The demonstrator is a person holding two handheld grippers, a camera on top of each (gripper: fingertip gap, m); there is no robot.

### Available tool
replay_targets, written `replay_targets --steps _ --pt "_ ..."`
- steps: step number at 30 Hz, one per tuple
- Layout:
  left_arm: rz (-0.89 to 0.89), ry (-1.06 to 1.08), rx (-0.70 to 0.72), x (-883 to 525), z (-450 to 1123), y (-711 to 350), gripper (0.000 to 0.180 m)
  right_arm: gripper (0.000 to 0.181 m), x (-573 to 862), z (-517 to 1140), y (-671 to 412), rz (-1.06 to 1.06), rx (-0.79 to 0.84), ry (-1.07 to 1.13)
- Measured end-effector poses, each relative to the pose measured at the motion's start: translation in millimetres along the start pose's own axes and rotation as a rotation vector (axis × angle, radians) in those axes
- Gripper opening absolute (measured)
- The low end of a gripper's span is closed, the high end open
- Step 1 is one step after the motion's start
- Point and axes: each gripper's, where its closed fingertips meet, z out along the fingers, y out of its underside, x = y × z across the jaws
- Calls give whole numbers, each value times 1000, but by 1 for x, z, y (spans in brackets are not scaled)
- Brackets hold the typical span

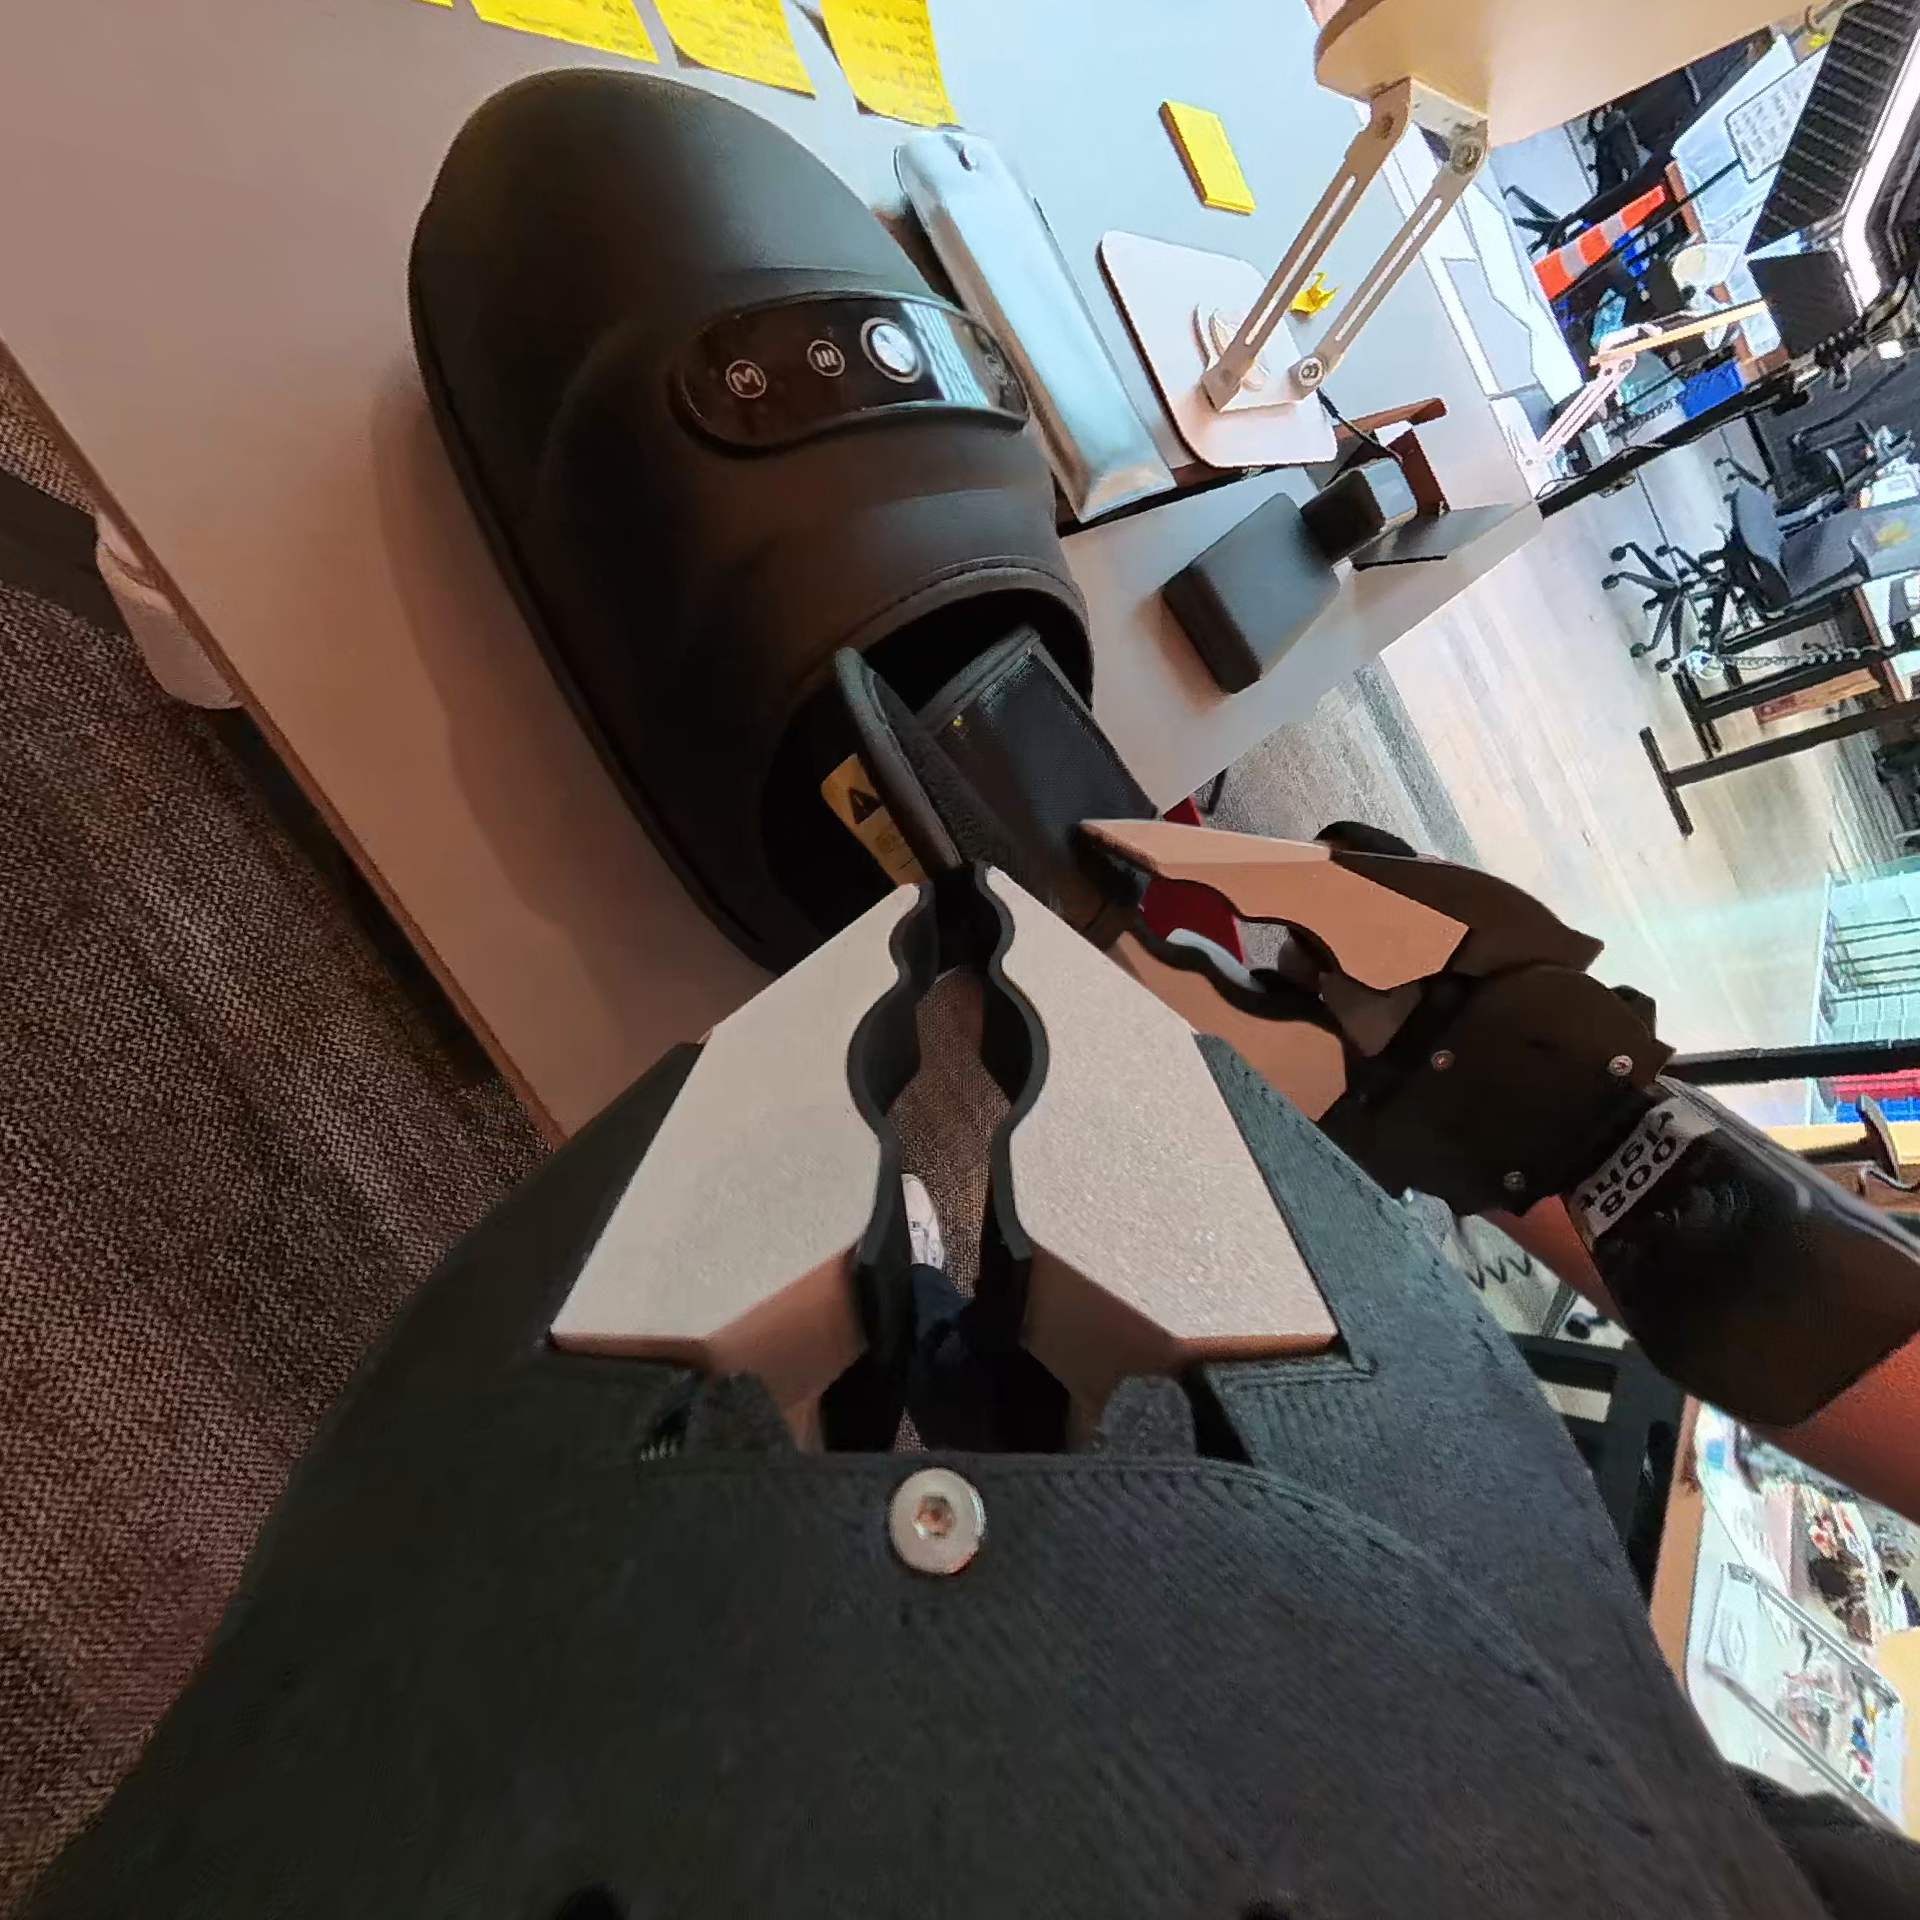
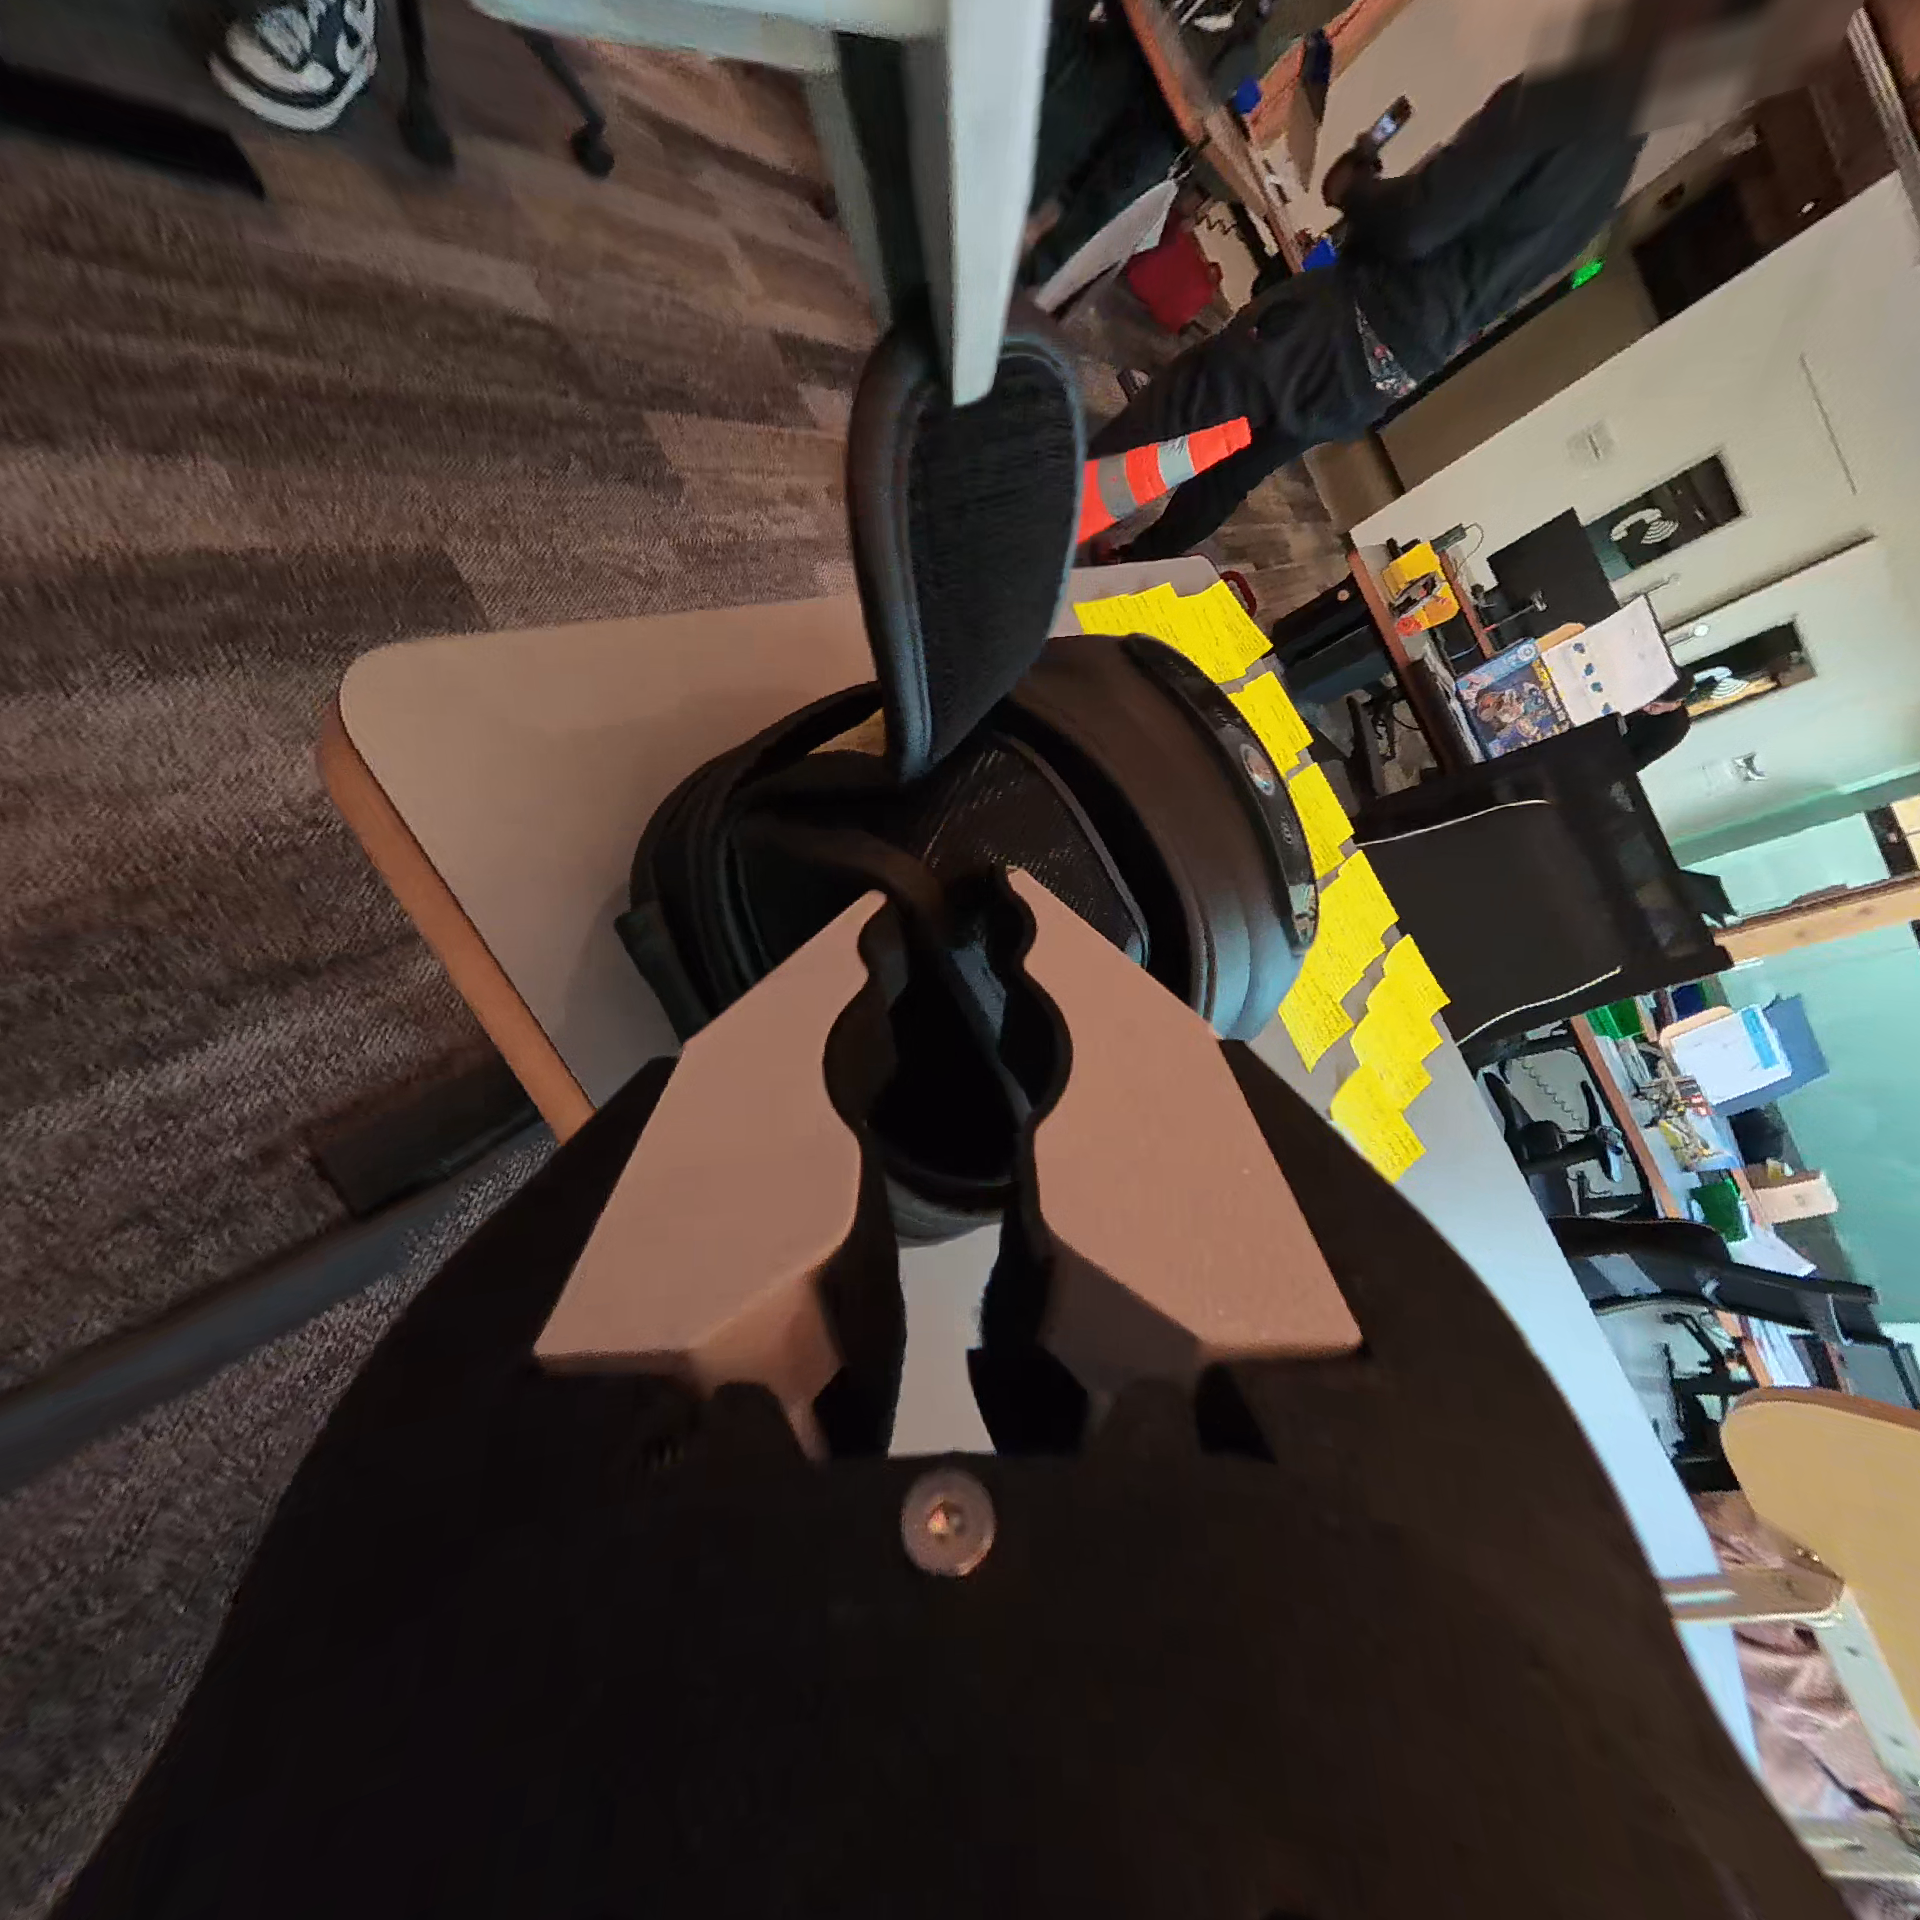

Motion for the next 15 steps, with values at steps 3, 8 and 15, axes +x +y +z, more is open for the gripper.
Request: replay_targets --steps 3,8,15 --pt "-41 13 -7 -6 -5 4 4 11 5 0 2 63 19 6" --pt "-62 -22 -26 -16 -13 5 4 7 16 -4 17 225 13 60" --pt "-84 -72 -36 -35 -22 19 4 3 56 -31 76 981 87 131"
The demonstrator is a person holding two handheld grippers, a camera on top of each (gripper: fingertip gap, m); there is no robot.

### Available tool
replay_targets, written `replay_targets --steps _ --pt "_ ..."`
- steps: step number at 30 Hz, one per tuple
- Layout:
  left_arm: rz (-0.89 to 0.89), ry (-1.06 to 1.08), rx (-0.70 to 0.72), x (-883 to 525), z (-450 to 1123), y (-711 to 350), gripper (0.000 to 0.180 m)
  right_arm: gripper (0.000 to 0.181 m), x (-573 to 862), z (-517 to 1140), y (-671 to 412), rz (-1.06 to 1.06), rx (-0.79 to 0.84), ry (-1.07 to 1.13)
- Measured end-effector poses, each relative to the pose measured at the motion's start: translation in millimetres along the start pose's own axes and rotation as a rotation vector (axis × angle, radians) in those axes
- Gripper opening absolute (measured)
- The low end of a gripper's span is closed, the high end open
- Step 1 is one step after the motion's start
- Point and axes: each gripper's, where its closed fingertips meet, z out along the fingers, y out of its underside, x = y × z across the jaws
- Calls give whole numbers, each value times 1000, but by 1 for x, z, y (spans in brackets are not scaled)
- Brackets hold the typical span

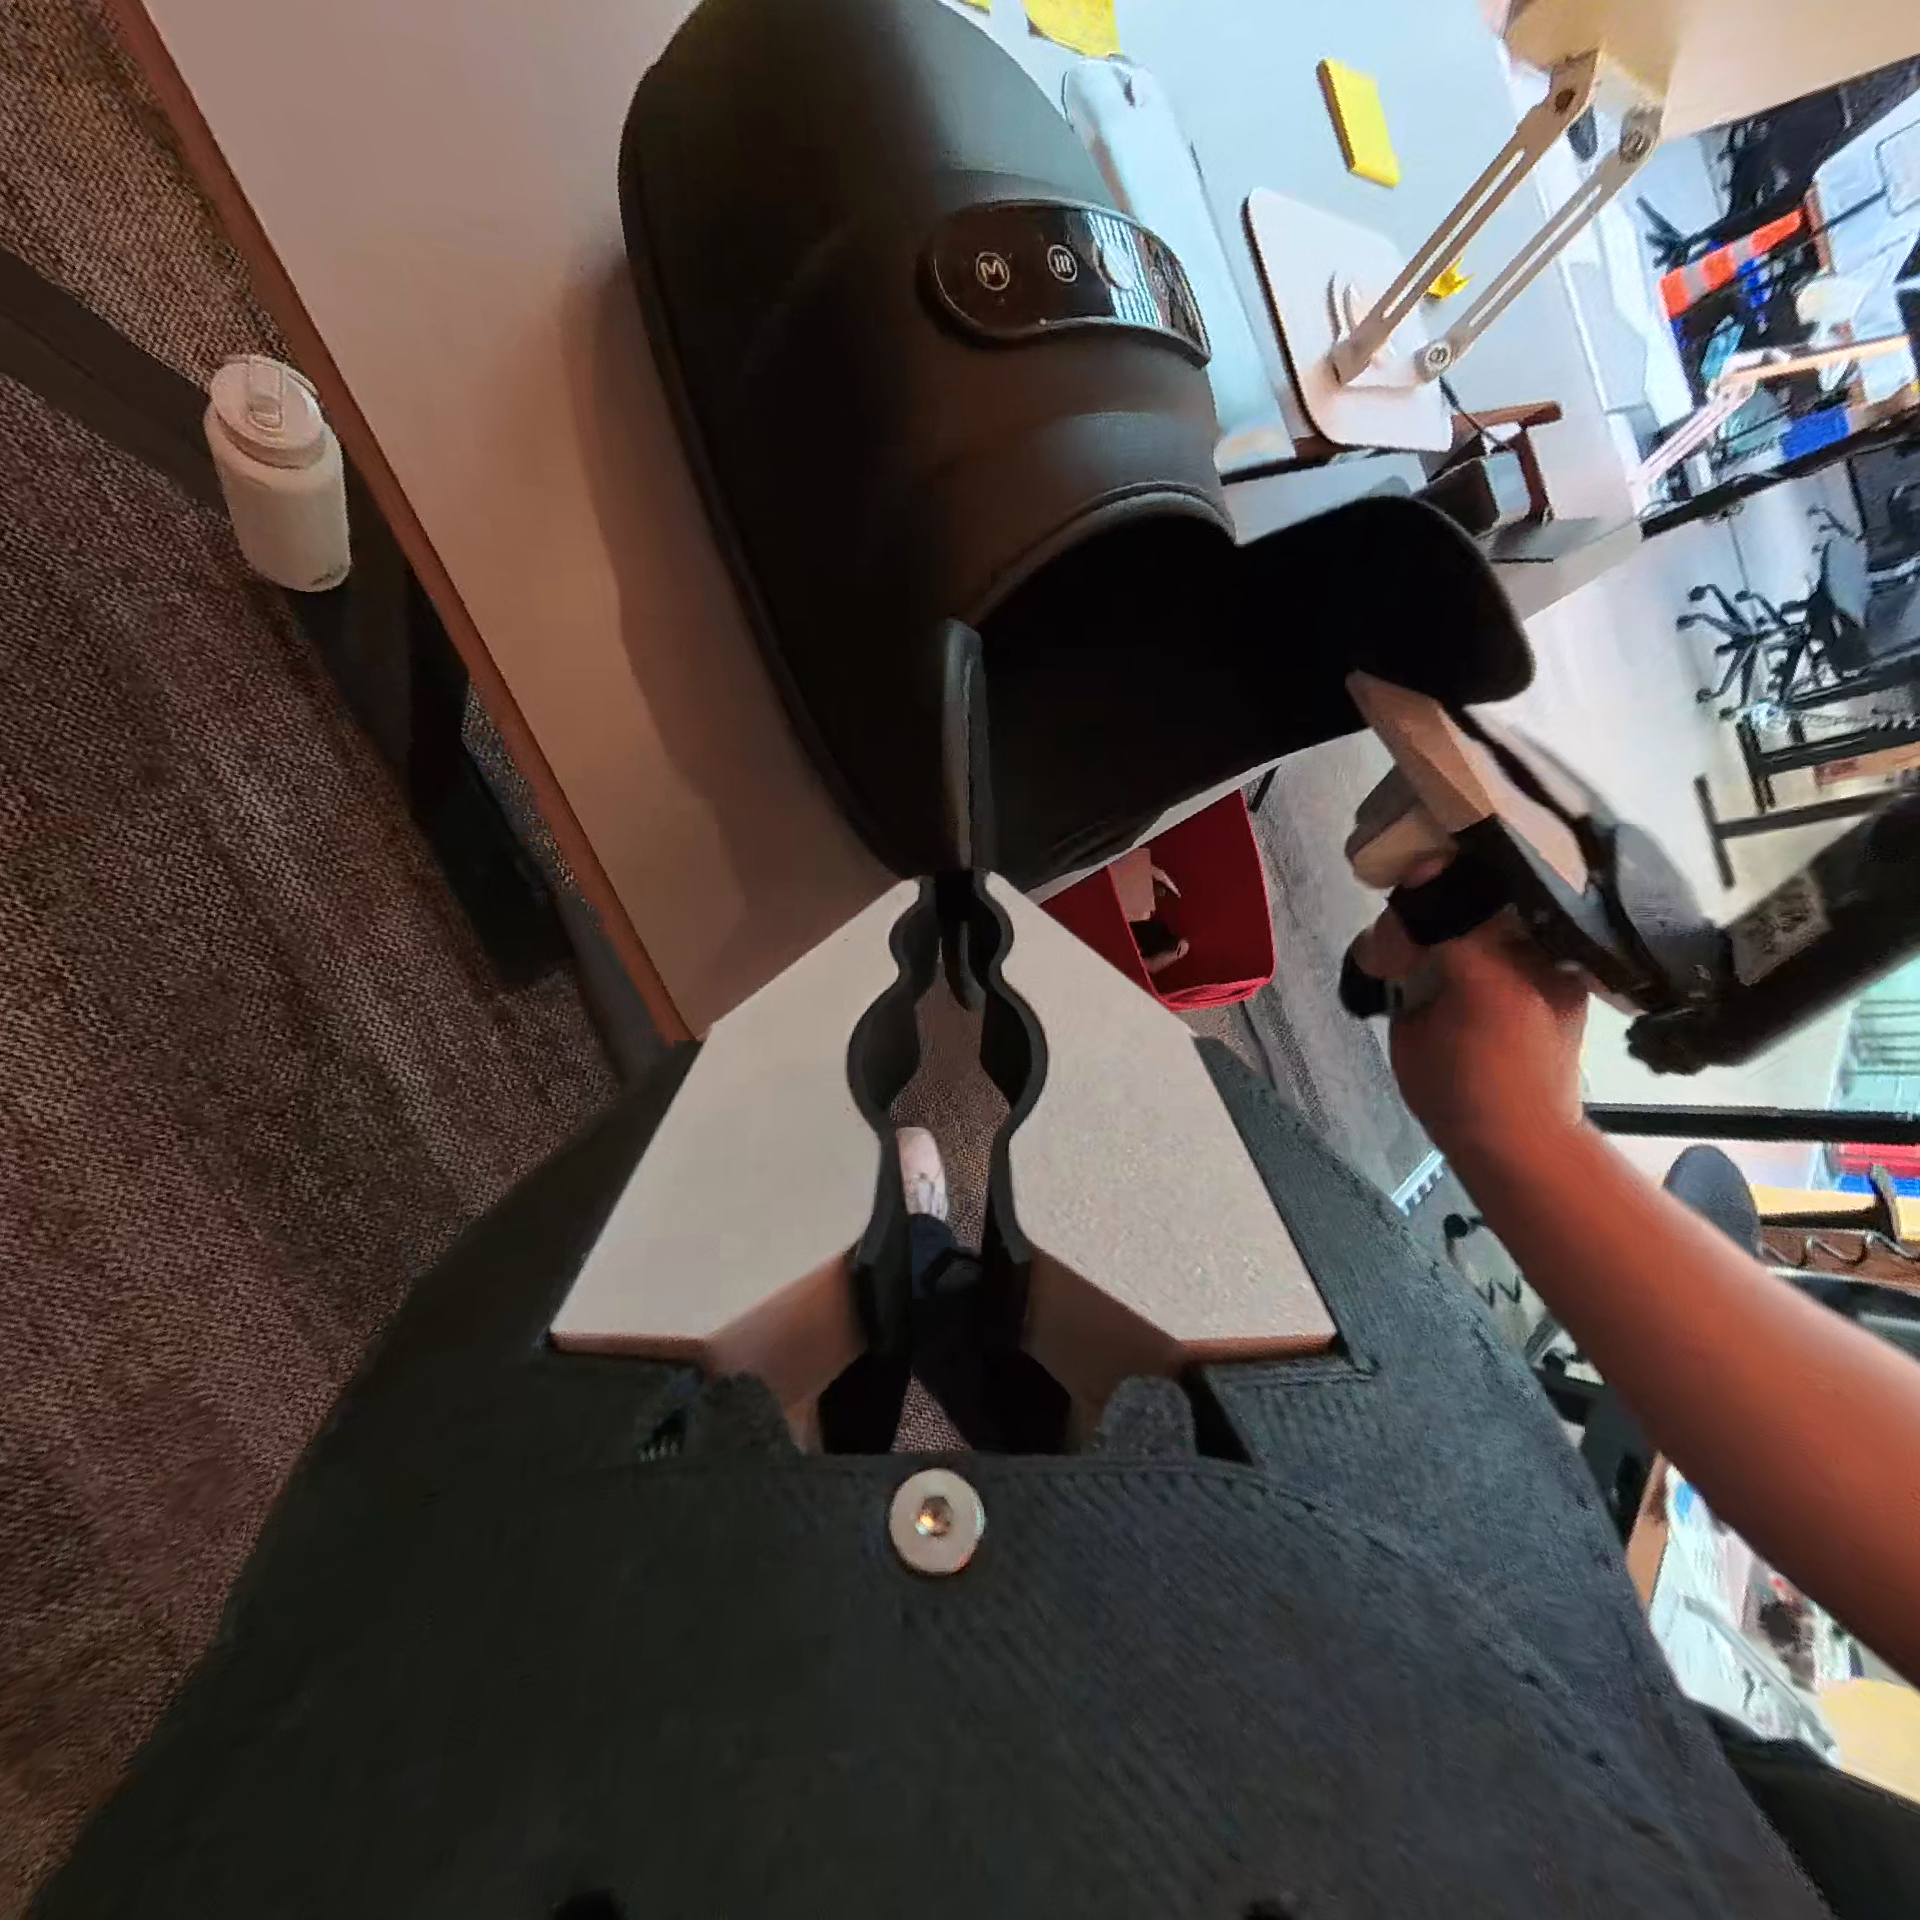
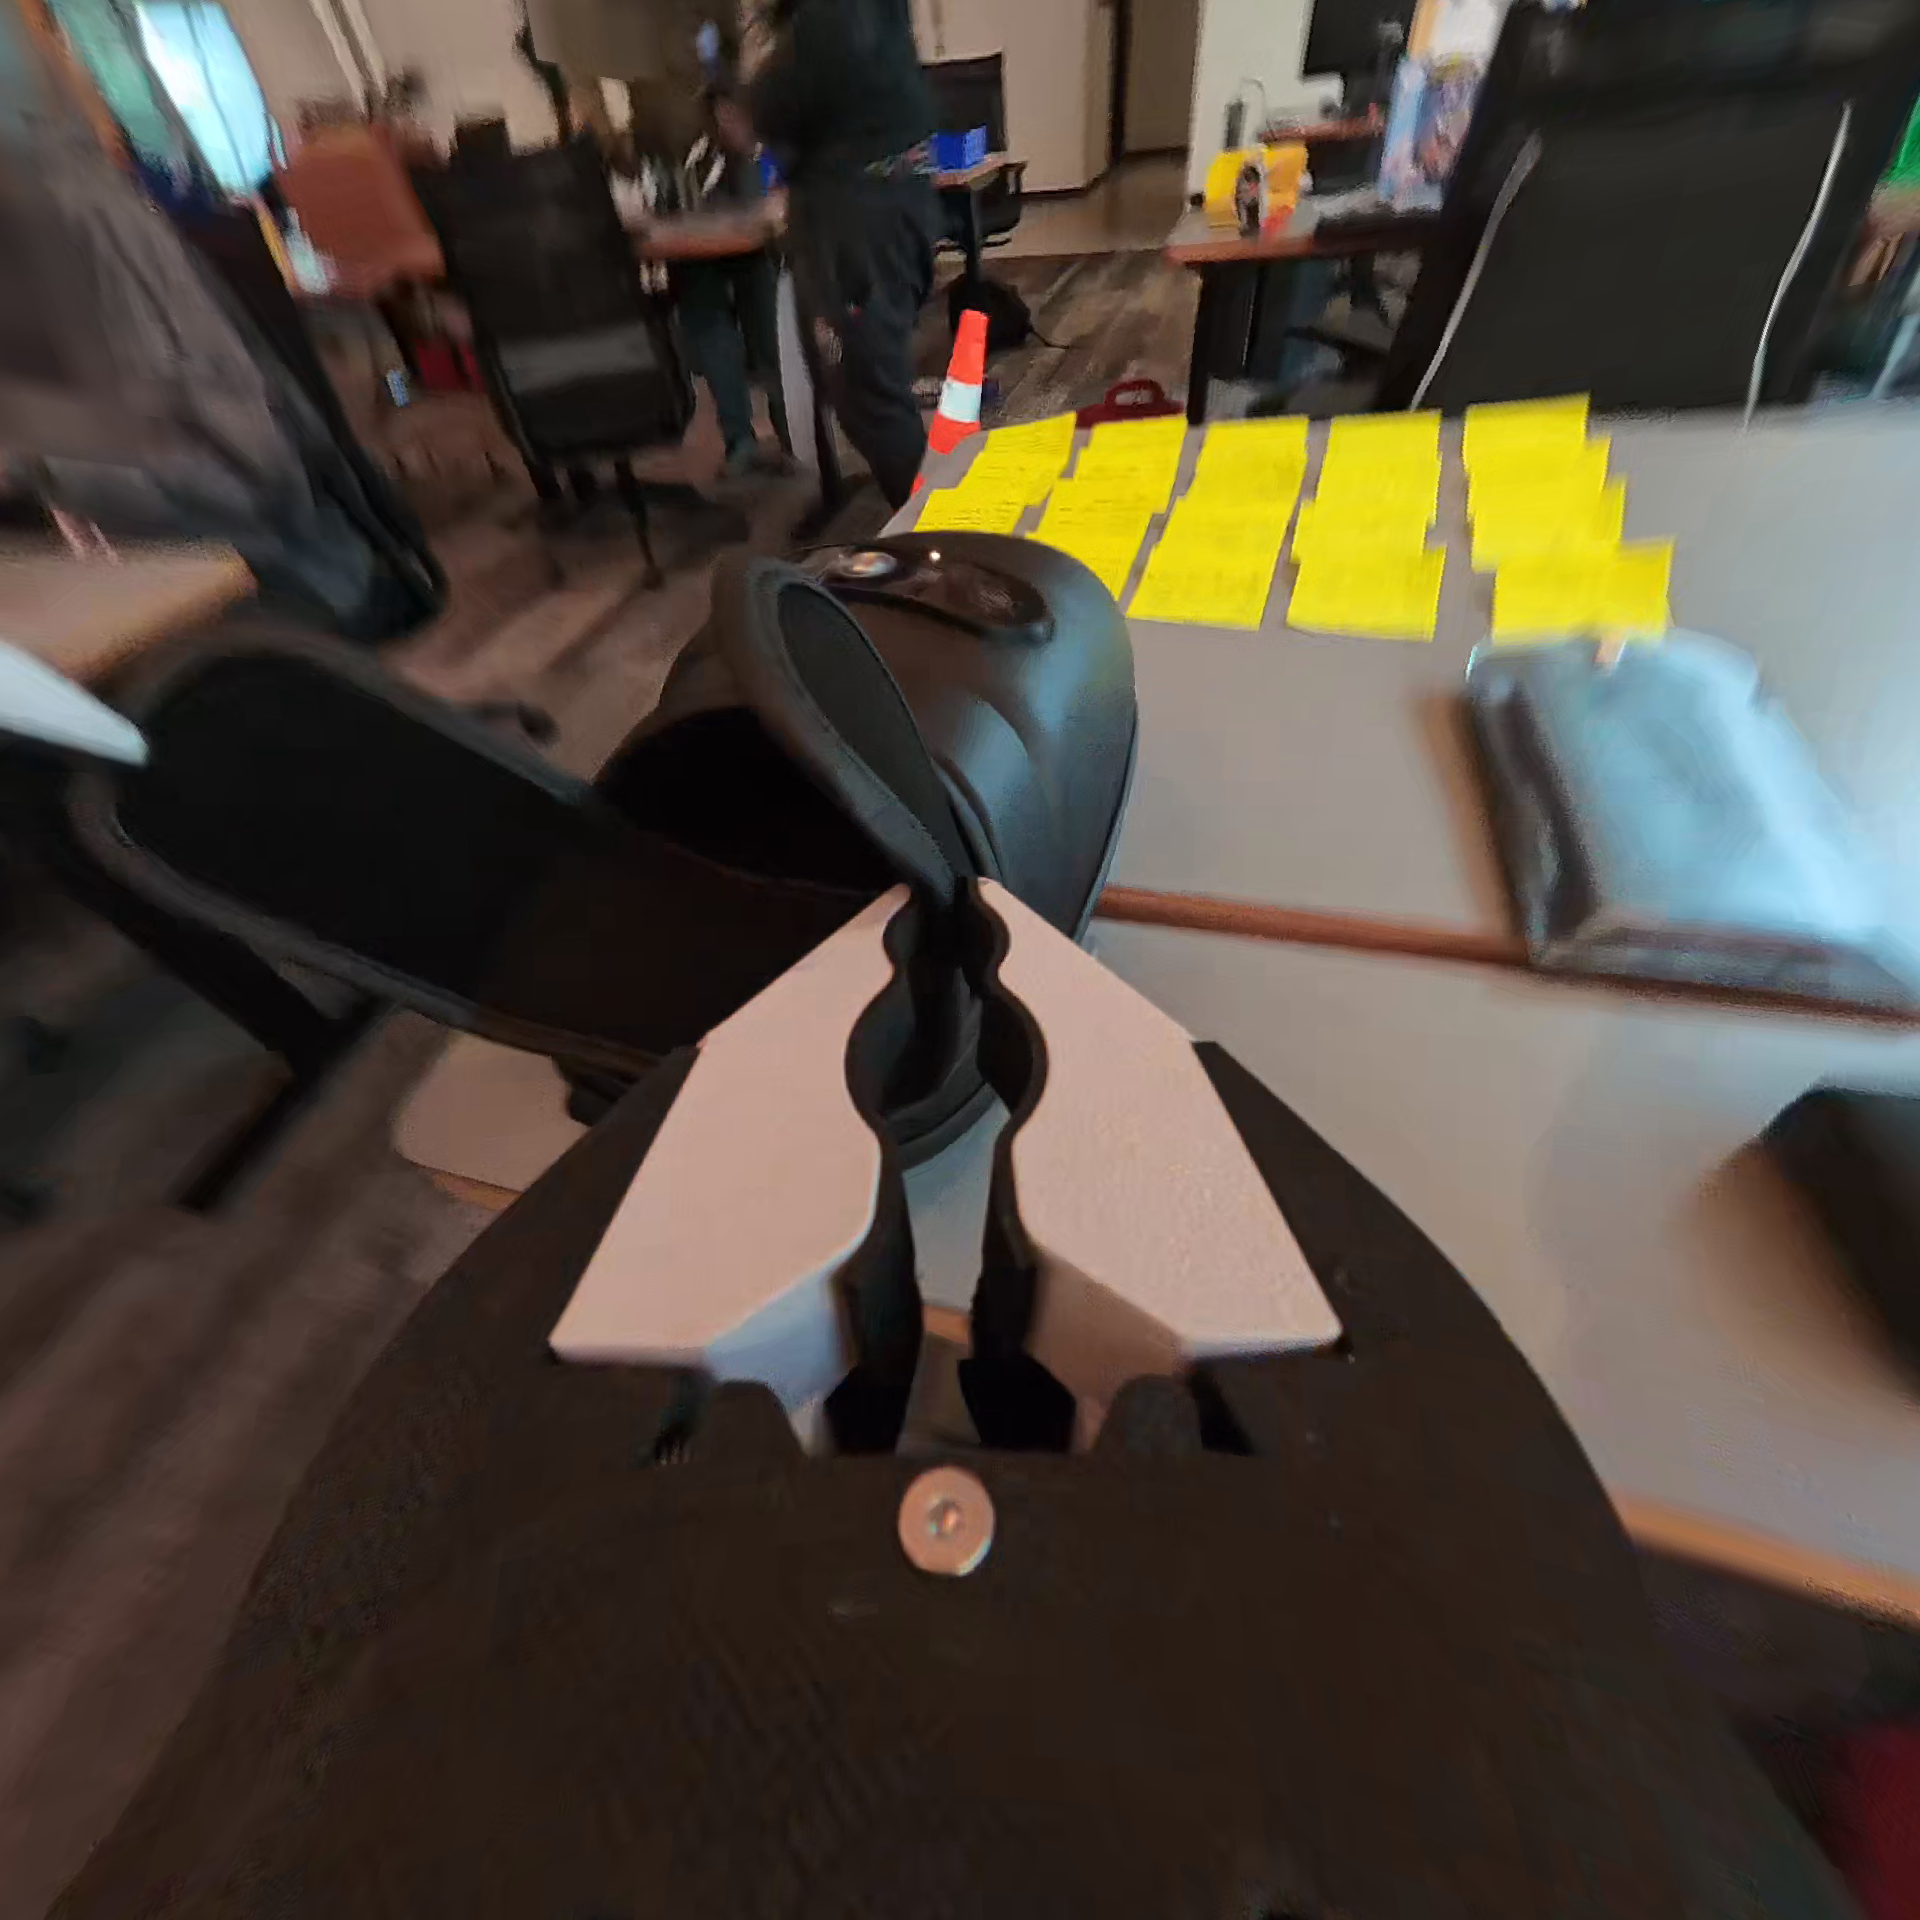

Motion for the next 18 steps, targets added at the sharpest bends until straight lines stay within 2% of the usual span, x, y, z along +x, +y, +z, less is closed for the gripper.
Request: replay_targets --steps 5,10,12,18 --pt "1 -10 -8 -4 0 5 4 6 29 -10 37 818 123 -52" --pt "-61 3 30 -18 3 11 4 6 41 -5 53 1325 235 -106" --pt "-90 13 37 -26 4 14 4 6 46 -1 60 1453 239 -120" --pt "-199 49 71 -50 16 22 4 6 48 3 64 1580 181 -165"
